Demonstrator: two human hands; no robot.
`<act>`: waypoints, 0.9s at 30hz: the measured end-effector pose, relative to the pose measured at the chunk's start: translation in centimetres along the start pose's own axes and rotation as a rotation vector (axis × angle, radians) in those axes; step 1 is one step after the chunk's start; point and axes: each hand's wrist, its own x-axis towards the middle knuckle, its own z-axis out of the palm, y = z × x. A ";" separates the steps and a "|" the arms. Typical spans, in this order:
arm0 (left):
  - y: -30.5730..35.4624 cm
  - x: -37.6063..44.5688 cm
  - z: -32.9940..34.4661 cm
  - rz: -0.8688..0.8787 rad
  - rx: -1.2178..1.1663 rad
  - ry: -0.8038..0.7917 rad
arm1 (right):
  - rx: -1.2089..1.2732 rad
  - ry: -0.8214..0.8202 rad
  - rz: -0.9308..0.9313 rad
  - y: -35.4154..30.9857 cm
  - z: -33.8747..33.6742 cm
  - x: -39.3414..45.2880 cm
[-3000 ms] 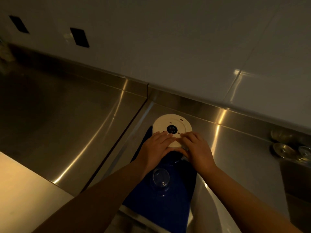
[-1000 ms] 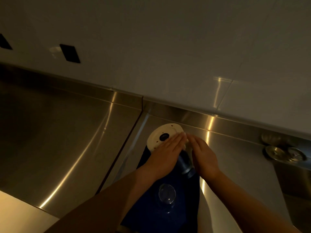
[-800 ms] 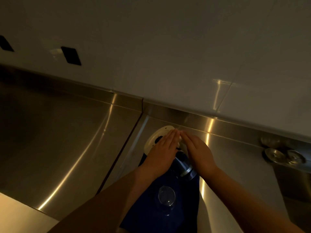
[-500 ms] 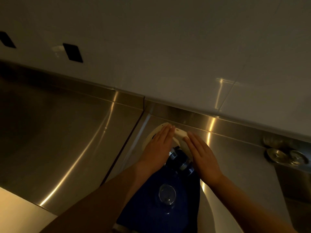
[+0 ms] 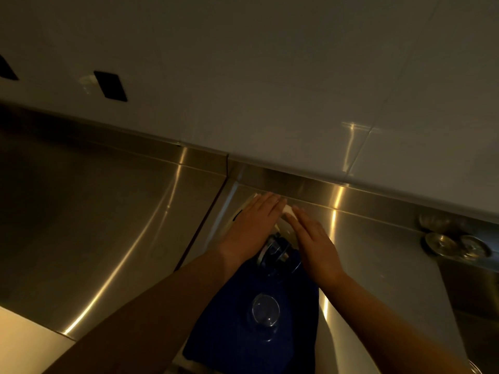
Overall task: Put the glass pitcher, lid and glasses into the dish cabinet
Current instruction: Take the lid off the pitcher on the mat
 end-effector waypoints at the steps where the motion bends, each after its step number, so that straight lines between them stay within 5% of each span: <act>1: -0.1 0.3 -0.3 0.026 0.002 -0.012 | 0.009 0.022 -0.017 0.0 0.1 0.3; 7: -1.7 1.3 -1.7 0.085 0.105 -0.058 | 0.020 0.016 -0.095 1.0 0.4 1.5; 14: -0.1 -1.1 0.1 -0.079 -0.061 -0.167 | -0.047 -0.064 -0.307 2.4 -0.2 0.5; 27: 2.9 0.1 2.4 -0.008 -0.159 -0.185 | 0.022 -0.105 -0.002 1.9 -0.7 -3.8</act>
